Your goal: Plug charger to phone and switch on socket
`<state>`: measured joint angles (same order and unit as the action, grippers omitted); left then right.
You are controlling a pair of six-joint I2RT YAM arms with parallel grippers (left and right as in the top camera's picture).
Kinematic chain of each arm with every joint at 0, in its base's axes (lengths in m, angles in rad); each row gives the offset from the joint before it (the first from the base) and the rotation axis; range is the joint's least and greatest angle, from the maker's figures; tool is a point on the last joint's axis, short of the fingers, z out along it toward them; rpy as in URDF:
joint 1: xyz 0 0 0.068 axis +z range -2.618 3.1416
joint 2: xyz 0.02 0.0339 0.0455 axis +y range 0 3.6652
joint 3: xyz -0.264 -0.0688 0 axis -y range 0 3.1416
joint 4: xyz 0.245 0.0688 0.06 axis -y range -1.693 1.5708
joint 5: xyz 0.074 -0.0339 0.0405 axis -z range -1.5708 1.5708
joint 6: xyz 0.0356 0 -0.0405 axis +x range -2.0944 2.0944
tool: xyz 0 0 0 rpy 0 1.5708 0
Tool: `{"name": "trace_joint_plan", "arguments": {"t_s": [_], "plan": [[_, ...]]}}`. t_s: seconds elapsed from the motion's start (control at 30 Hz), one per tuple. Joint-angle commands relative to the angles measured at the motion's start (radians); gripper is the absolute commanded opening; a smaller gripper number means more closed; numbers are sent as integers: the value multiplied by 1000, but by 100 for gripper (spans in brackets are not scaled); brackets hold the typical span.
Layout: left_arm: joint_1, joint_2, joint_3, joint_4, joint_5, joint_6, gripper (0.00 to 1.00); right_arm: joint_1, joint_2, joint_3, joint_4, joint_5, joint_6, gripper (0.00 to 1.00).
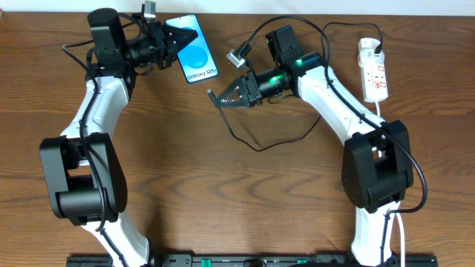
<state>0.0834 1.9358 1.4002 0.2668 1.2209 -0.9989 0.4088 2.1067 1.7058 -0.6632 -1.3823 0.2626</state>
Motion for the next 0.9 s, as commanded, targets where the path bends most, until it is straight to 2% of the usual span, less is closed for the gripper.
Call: {"name": "trace_joint_plan", "arguments": {"t_s": [0.0, 0.5, 0.87], "plan": [[3, -19, 8, 9, 0, -13, 7, 5, -1, 1, 60, 19, 139, 1], [3, -19, 8, 13, -44, -13, 7, 5, -1, 1, 205, 35, 280, 1], [2, -19, 8, 92, -48, -55, 7, 5, -1, 1, 211, 45, 291, 1]]}}
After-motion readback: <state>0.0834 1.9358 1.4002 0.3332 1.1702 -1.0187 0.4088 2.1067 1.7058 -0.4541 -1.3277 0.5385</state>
